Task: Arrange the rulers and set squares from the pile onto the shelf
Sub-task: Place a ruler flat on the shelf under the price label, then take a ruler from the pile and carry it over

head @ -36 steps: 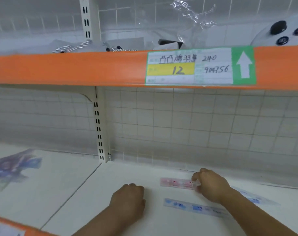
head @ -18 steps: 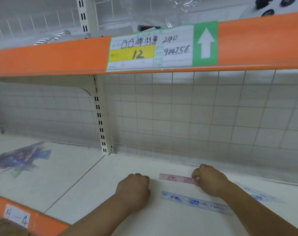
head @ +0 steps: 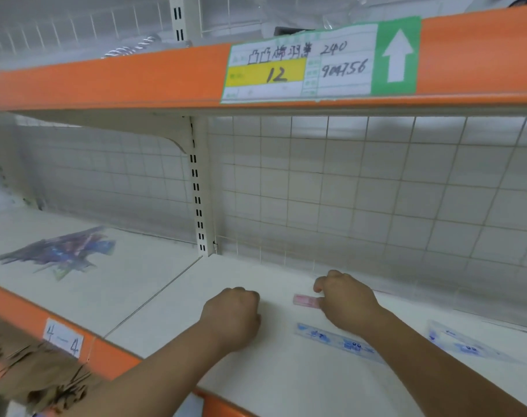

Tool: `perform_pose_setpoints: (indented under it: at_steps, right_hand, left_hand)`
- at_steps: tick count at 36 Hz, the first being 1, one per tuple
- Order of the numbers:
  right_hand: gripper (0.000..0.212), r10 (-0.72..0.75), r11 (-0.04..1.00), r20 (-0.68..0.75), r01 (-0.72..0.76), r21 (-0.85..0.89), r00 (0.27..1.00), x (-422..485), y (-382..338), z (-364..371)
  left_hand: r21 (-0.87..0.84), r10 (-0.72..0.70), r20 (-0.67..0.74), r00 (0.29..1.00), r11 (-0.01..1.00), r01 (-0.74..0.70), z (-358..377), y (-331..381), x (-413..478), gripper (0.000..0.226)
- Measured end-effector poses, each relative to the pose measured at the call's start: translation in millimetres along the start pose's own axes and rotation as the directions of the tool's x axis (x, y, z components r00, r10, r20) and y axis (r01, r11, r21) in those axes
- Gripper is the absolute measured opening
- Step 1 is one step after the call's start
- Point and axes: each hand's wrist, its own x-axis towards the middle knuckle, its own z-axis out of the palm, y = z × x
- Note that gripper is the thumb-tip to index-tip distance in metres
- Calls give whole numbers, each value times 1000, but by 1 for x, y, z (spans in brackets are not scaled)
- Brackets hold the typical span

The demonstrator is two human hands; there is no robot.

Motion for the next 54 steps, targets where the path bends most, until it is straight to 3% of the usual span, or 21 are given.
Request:
perform_pose_setpoints:
  at_steps: [11, 24, 28, 37, 46, 54]
  right_hand:
    - [29, -244, 970, -25, 244, 2, 969, 5, -133, -20]
    - [30, -401, 915, -60, 402, 16, 914, 16, -345, -11]
    - [30, -404, 913, -78, 407, 19, 911, 18, -403, -4]
    - [27, -408, 913, -58, 407, -20, 911, 38, -479, 9]
    - [25, -406, 914, -92, 402, -56, 909, 108, -524, 21]
    - [25, -308, 950, -62, 304, -73, 949, 203, -539, 39]
  left_hand:
    - [-7, -183, -53, 982, 983, 183, -13, -89, -51, 24]
    - [12, -277, -71, 958, 960, 278, -37, -281, -140, 18]
    - [-10, -314, -85, 946, 949, 314, -40, -340, -166, 32]
    - [-20, -346, -74, 935, 938, 345, -35, -433, -180, 17]
    - [-90, -303, -77, 950, 951, 296, -23, -498, -131, 28]
    - [-7, -291, -51, 955, 957, 291, -28, -552, -70, 23]
